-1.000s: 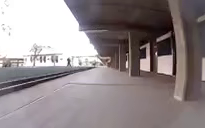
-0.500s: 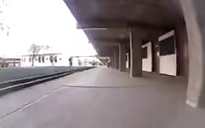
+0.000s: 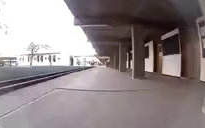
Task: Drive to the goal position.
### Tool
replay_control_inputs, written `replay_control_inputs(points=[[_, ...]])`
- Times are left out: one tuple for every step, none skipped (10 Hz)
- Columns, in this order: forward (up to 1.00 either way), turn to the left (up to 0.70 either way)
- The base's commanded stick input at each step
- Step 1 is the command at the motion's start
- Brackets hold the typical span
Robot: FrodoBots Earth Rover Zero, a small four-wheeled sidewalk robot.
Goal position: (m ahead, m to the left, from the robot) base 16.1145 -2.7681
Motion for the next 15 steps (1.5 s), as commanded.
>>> replay_control_inputs(points=[[0.7, 0.0], [0.7, 0.0], [0.7, 0.0], [0.7, 0.0], [0.7, 0.0], [0.7, 0.0], [0.7, 0.0], [0.7, 0.0], [0.7, 0.0], [0.7, 0.0], [0.7, 0.0], [0.7, 0.0], [0.7, 0.0], [0.7, 0.0], [0.7, 0.0]])
